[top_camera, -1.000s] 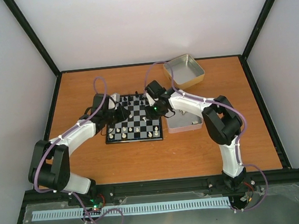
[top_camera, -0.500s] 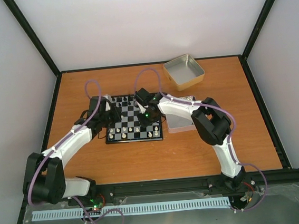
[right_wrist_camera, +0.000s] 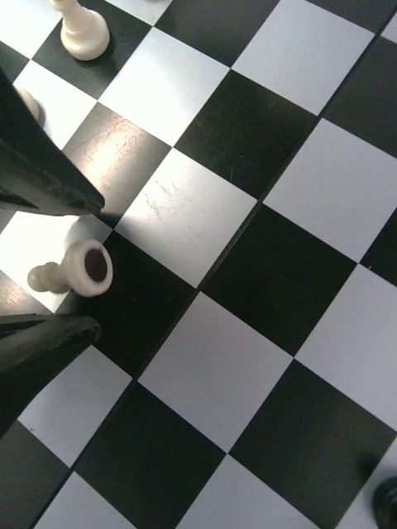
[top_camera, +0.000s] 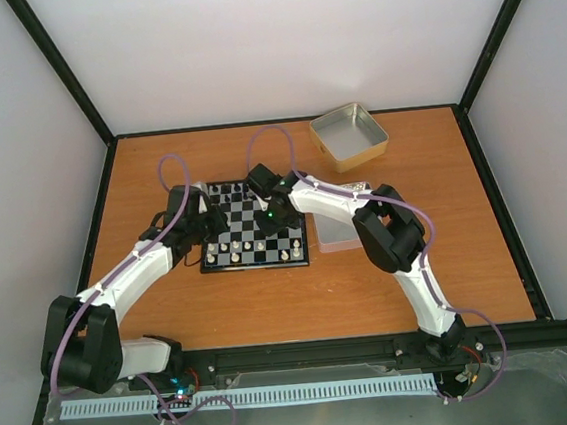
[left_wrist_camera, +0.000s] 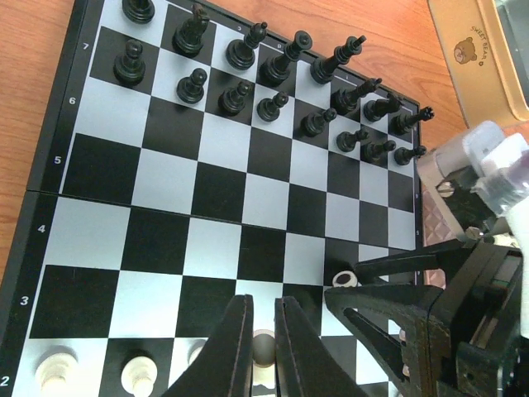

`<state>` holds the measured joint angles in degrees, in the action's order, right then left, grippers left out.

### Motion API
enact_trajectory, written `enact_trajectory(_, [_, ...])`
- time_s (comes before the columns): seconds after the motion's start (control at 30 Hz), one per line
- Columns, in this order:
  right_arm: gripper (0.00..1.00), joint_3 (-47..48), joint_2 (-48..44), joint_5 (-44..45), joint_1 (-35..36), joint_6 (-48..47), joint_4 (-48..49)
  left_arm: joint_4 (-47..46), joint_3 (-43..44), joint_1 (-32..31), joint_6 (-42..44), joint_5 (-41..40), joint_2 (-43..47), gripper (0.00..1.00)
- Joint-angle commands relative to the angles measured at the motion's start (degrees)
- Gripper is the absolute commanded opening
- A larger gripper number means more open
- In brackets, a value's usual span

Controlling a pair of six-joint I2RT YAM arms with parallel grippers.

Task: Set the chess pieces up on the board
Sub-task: Pick up the chess piece from the chessboard, then place the chess piece on the chessboard.

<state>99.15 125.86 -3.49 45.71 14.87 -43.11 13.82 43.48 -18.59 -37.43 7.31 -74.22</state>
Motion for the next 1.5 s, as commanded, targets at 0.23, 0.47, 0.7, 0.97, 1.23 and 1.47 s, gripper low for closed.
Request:
enact_trajectory(0.23, [0.17, 5.75, 3.77, 3.15, 0.69, 1.04, -5.78, 0.63, 1.03, 0.22, 0.91, 1.63, 1.57, 0.01])
enact_trajectory(0.47, [0.15, 3.14, 0.83, 7.76, 0.25, 3.86, -3.69, -3.34, -0.07, -0.31, 1.86, 7.53, 0.37, 0.01])
enact_trajectory(0.7, [0.16, -10.95, -10.08, 8.24, -3.74, 10.04, 6.88, -6.39, 1.91, -6.83, 1.75, 8.94, -5.16, 0.01])
enact_trajectory(0.97, [0.15, -22.61, -21.62, 9.56, -6.73, 15.10, 16.08, -5.07, 6.83, -12.59, 2.74, 7.00, -14.00, 0.01])
enact_trajectory(1.23, [0.16, -26.02, -25.40, 8.15, -7.81, 16.46, 18.22, -0.41, 10.95, -15.64, 5.15, 1.42, -19.05, 0.02])
enact_trajectory(1.47, [0.16, -26.55, -25.84, 7.09, -8.34, 16.59, 18.49, 2.56, 12.37, -17.62, 5.44, -3.81, -21.43, 0.02])
